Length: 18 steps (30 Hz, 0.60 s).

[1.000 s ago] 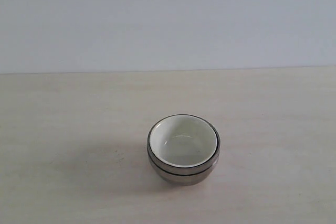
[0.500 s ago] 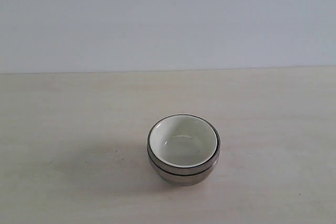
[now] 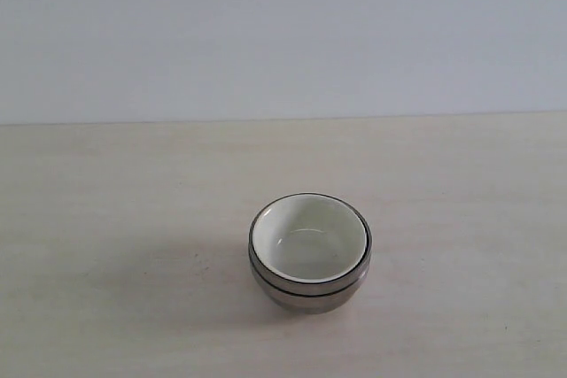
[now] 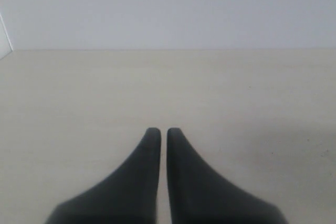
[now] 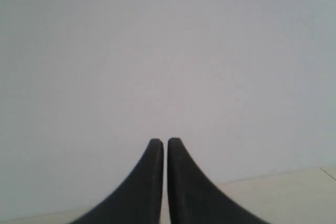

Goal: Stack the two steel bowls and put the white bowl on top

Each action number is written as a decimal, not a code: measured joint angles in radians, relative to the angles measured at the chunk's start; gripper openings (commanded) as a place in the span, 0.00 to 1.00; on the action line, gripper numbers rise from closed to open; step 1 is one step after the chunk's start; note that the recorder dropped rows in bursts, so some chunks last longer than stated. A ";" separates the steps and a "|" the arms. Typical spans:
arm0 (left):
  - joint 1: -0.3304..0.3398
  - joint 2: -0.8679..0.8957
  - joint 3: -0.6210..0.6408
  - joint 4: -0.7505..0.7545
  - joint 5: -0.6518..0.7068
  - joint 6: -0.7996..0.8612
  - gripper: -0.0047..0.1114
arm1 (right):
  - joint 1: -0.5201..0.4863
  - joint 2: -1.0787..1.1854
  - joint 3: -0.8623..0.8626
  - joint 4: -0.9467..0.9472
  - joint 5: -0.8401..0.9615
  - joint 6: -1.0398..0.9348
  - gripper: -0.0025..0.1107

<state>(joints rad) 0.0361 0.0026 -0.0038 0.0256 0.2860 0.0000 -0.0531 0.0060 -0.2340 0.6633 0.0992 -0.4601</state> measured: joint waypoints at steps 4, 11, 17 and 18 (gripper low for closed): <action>0.000 0.000 0.000 0.000 0.000 0.000 0.07 | 0.000 0.000 0.074 0.004 -0.061 0.021 0.02; 0.000 0.000 0.000 0.000 0.000 0.000 0.07 | 0.057 -0.002 0.206 0.006 -0.168 0.024 0.02; 0.000 0.000 0.000 0.000 0.000 0.000 0.07 | 0.118 -0.002 0.229 0.008 -0.203 -0.023 0.02; 0.000 0.000 0.000 0.000 0.000 0.000 0.07 | 0.120 -0.002 0.229 0.010 -0.206 -0.026 0.02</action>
<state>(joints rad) 0.0361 0.0026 -0.0038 0.0256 0.2860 0.0000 0.0672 0.0042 -0.0046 0.6731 -0.1064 -0.4858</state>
